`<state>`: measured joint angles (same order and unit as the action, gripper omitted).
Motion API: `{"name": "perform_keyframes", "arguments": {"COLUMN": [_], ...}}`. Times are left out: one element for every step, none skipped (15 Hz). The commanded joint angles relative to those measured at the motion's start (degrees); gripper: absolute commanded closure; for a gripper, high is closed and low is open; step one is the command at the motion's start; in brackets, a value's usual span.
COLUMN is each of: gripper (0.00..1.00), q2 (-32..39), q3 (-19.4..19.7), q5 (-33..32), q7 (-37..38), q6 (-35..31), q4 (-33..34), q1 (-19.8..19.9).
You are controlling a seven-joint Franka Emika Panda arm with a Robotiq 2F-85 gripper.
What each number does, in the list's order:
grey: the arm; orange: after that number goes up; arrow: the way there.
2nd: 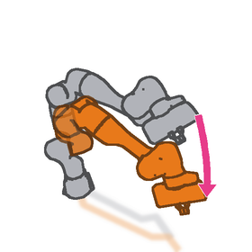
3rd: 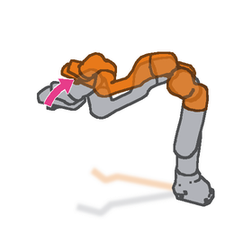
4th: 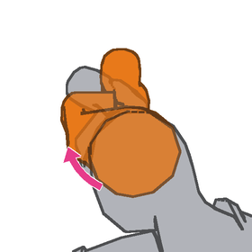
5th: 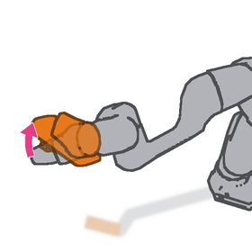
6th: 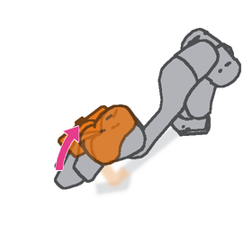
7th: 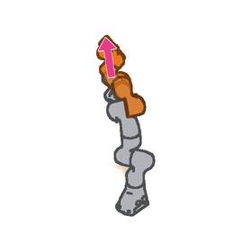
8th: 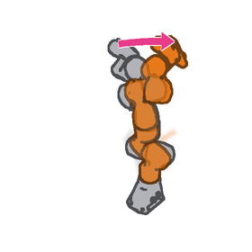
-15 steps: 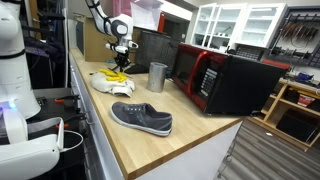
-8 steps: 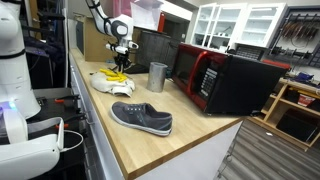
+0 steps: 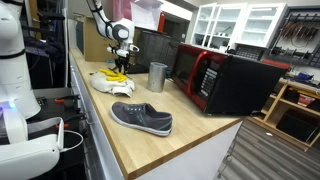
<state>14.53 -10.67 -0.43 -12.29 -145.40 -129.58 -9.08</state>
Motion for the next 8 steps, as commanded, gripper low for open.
{"name": "perform_keyframes", "arguments": {"gripper": [0.85,0.94,0.99,1.00,0.96,0.96,0.96,0.96], "q2": [0.3,0.3,0.0,-0.2,-0.7,-1.1,-1.7,-2.1], "q3": [-0.1,-0.1,-0.2,-0.2,-0.2,-0.3,-0.5,-0.7], "q5": [0.1,0.4,0.6,0.8,1.0,1.3,2.0,2.7], "q7": [0.5,0.4,0.3,0.4,0.4,0.2,-0.3,-0.8], "q6": [-0.9,-0.9,-0.8,-0.7,-0.6,-0.6,-0.3,-0.4], "q4": [0.6,0.6,0.4,0.3,0.0,-0.2,-0.5,-0.7], "q1": [0.5,0.6,0.8,0.9,1.0,1.1,1.4,1.6]}}
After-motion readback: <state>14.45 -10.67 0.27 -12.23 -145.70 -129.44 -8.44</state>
